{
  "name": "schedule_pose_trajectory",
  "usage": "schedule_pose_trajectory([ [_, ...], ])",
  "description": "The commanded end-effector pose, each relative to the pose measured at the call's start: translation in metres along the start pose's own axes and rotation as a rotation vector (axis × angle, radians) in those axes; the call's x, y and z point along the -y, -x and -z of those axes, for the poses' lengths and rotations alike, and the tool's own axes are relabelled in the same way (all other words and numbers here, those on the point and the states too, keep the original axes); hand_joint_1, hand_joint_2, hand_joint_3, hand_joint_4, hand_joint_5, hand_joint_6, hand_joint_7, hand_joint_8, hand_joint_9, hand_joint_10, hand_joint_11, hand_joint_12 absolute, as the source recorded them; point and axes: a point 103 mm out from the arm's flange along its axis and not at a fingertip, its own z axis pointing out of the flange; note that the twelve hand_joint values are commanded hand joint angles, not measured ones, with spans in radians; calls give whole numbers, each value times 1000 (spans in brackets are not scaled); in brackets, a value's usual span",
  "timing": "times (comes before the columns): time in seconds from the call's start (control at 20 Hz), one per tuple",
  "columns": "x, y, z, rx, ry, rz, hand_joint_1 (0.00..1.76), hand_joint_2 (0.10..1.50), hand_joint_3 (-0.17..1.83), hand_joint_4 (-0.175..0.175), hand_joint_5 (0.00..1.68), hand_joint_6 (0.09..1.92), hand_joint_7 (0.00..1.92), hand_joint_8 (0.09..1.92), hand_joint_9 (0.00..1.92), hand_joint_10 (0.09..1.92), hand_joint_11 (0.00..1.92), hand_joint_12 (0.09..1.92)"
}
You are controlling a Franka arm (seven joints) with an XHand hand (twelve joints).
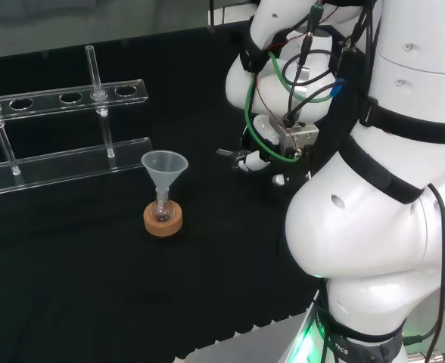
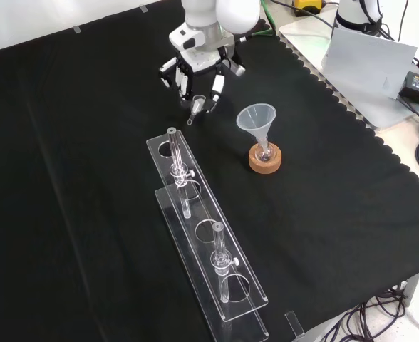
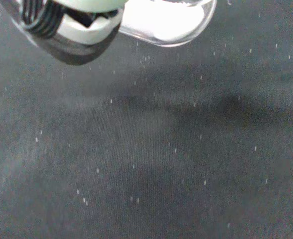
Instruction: Pick up the weighing funnel.
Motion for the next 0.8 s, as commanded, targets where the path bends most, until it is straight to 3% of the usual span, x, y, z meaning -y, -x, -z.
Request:
schedule_pose_trajectory([
  [0.05,2,0,24,8,15,16,1138,730,400,175,1512,93,1623,137,1282,255,222,1495],
  [0.8,16,-8,76,8,46,45,1140,726,407,175,1515,87,1616,126,1280,251,209,1494],
])
